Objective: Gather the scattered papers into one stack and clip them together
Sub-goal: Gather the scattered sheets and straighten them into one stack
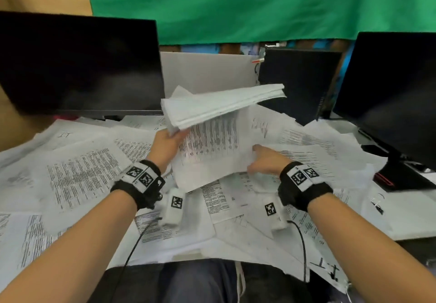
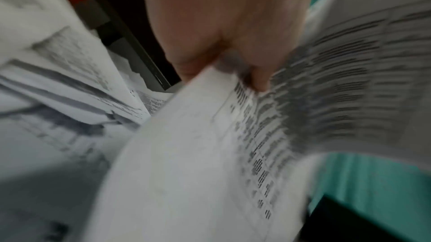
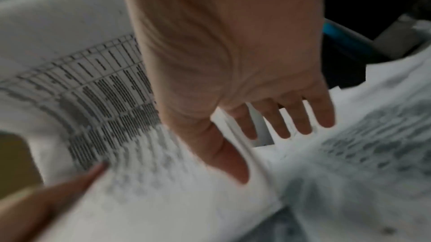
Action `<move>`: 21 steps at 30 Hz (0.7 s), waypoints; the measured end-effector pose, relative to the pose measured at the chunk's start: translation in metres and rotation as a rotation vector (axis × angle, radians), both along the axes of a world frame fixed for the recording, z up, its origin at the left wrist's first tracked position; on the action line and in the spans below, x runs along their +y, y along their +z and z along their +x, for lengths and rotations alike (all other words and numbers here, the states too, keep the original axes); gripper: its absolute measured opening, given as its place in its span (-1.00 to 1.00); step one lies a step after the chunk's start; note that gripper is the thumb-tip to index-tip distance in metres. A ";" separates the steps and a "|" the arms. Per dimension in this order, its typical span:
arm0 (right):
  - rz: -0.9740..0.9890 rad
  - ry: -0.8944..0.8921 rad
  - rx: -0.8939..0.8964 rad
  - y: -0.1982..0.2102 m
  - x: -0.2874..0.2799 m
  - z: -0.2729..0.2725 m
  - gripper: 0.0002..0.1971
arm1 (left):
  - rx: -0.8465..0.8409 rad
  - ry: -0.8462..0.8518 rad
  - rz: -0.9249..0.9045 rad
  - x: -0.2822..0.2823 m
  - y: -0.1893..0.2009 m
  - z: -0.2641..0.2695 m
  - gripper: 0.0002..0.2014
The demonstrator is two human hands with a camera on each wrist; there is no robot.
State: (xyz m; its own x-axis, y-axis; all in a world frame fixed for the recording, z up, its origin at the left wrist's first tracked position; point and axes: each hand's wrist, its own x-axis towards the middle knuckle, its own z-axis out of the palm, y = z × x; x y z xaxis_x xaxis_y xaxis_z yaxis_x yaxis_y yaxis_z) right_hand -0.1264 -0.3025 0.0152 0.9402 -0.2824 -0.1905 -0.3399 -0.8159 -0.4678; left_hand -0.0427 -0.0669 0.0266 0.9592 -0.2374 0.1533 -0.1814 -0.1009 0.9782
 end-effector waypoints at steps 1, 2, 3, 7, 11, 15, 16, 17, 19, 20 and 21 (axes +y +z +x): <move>-0.109 0.012 0.076 -0.006 -0.002 0.002 -0.30 | 0.060 0.054 -0.070 0.002 0.002 0.006 -0.80; -0.193 0.012 0.152 -0.015 -0.006 0.003 -0.16 | 0.110 0.083 -0.082 0.003 0.005 0.008 -0.82; -0.252 -0.012 0.226 -0.026 -0.008 0.004 0.01 | 0.162 0.090 -0.001 0.006 0.000 0.011 -0.81; -0.292 -0.095 0.254 -0.059 -0.018 0.009 -0.12 | 0.323 -0.030 0.148 0.017 -0.030 0.015 -0.67; -0.330 -0.139 -0.070 -0.038 -0.028 0.009 -0.51 | 0.468 -0.206 0.183 0.025 -0.061 0.021 -0.58; -0.040 -0.183 -0.714 0.014 -0.024 0.006 -0.65 | 0.579 -0.258 0.235 0.028 -0.081 0.020 -0.71; 0.007 -0.079 -0.796 0.025 -0.014 0.002 -0.65 | 0.610 -0.238 0.204 0.029 -0.085 0.019 -0.69; 0.034 0.044 -0.808 0.033 -0.003 -0.003 -0.65 | 0.641 -0.229 0.149 0.028 -0.089 0.018 -0.69; 0.059 0.253 -0.628 0.032 0.016 -0.010 -0.64 | 0.680 -0.214 0.070 0.028 -0.093 0.018 -0.68; 0.072 0.323 -0.484 0.025 0.021 -0.012 -0.63 | 0.682 -0.201 0.056 0.027 -0.092 0.017 -0.65; 0.087 0.372 -0.342 0.015 0.025 -0.014 -0.63 | 0.680 -0.174 0.035 0.028 -0.093 0.018 -0.60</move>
State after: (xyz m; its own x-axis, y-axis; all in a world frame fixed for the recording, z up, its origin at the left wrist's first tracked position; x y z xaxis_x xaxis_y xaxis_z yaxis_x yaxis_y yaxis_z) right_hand -0.1407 -0.2777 0.0306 0.9867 0.0863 0.1376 0.1504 -0.8059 -0.5727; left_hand -0.0250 -0.0394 -0.0664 0.7873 -0.3896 -0.4778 0.4532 -0.1597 0.8770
